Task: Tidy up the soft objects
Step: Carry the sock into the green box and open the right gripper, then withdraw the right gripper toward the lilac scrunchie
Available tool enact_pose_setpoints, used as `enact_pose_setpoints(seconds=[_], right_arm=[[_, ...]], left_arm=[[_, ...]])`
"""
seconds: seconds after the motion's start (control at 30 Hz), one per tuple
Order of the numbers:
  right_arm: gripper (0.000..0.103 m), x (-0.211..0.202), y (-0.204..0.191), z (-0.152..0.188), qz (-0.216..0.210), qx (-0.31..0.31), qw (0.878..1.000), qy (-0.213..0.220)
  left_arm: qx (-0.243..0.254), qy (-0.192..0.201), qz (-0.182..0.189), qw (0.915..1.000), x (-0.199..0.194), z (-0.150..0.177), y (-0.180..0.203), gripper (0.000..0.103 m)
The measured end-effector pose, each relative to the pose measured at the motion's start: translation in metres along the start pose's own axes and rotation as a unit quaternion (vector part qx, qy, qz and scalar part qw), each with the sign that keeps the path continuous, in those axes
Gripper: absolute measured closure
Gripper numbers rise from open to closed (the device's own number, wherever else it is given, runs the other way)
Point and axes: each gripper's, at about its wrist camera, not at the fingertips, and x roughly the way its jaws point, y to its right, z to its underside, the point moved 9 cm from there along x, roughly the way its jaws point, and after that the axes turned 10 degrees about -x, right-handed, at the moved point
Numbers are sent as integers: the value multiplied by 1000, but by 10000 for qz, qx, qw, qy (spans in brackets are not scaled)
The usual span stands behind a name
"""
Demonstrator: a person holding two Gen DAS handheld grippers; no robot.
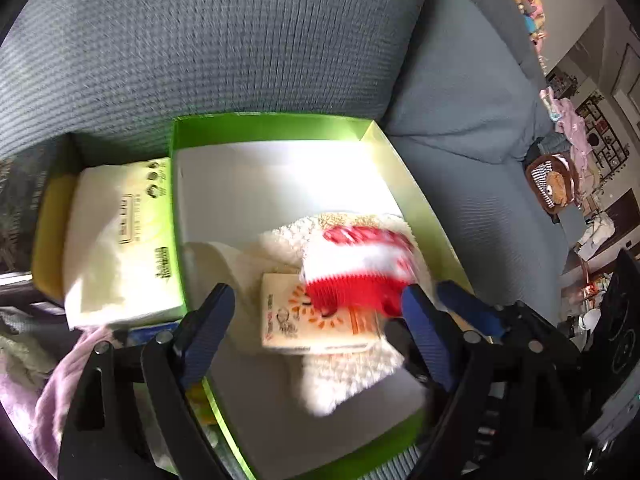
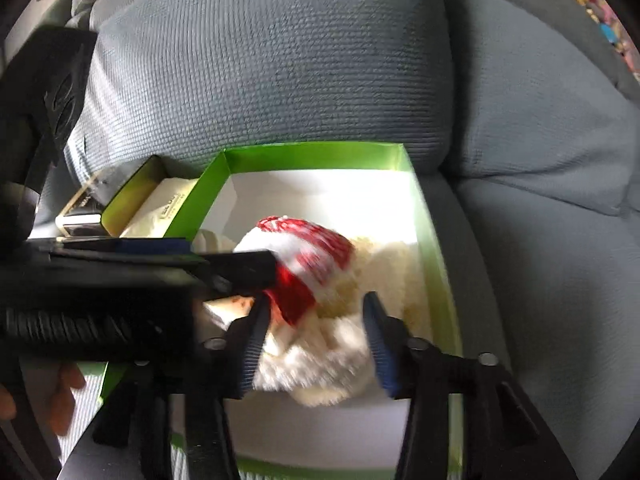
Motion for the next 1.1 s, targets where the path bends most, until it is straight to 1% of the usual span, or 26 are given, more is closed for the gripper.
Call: enact_pose_setpoints(seconds=[0.03,0.07,0.1,0.17,0.23,0.27,0.33,0.4,0.43,0.5,0.53,0.57,0.63,0.73,0.87,1.0,1.1], right_arm=[[46,-6,2,2,-11,23,10000,87],[45,-14,3,6,-19,53,9998,180],[43,-21,6,9,-4,100,9996,246],[43,-37,6,19,-35,219,9989,402],[41,-53,2,28,-146,302,9976,610],[40,-60,-2,33,-207,315,9970,683],[38,-71,-9,42,-263,352,9962,749],[38,-81,-22,49,-406,372,9954,786],[38,-83,-26,50,-481,385,9950,792],[38,-91,-44,55,-656,322,9941,807],[38,-92,-51,55,-702,282,9940,793],[38,-94,-60,57,-760,205,9939,772],[38,-96,-77,61,-853,109,9936,733],[38,-95,-104,69,-1039,-11,9926,624],[38,-91,-149,84,-1369,-164,9895,426],[38,-86,-194,87,-1626,-446,9852,308],[38,-79,-225,84,-1786,-615,9817,253]], left_arm=[[6,67,59,10000,-8,2,1,18],[20,117,90,9999,-13,1,-2,15],[57,215,128,9997,-23,4,-1,9],[175,473,173,9986,-47,13,-1,3],[239,672,298,9970,-74,26,-2,1],[246,689,307,9969,-79,30,-8,1],[293,783,289,9961,-101,48,-15,1],[387,833,175,9956,-116,62,-26,1],[425,925,46,9948,-127,72,-33,1],[407,954,-93,9946,-133,83,-46,1],[373,1019,-181,9939,-142,92,-56,1],[347,1058,-257,9934,-141,93,-62,1],[299,1153,-509,9916,-149,107,-83,1],[14,1273,-777,9888,-160,128,-120,1],[-427,1273,-1129,9845,-173,149,-171,1],[-945,1377,-1175,9789,-189,158,-213,1],[-1310,1550,-1186,9720,-204,156,-241,1]])
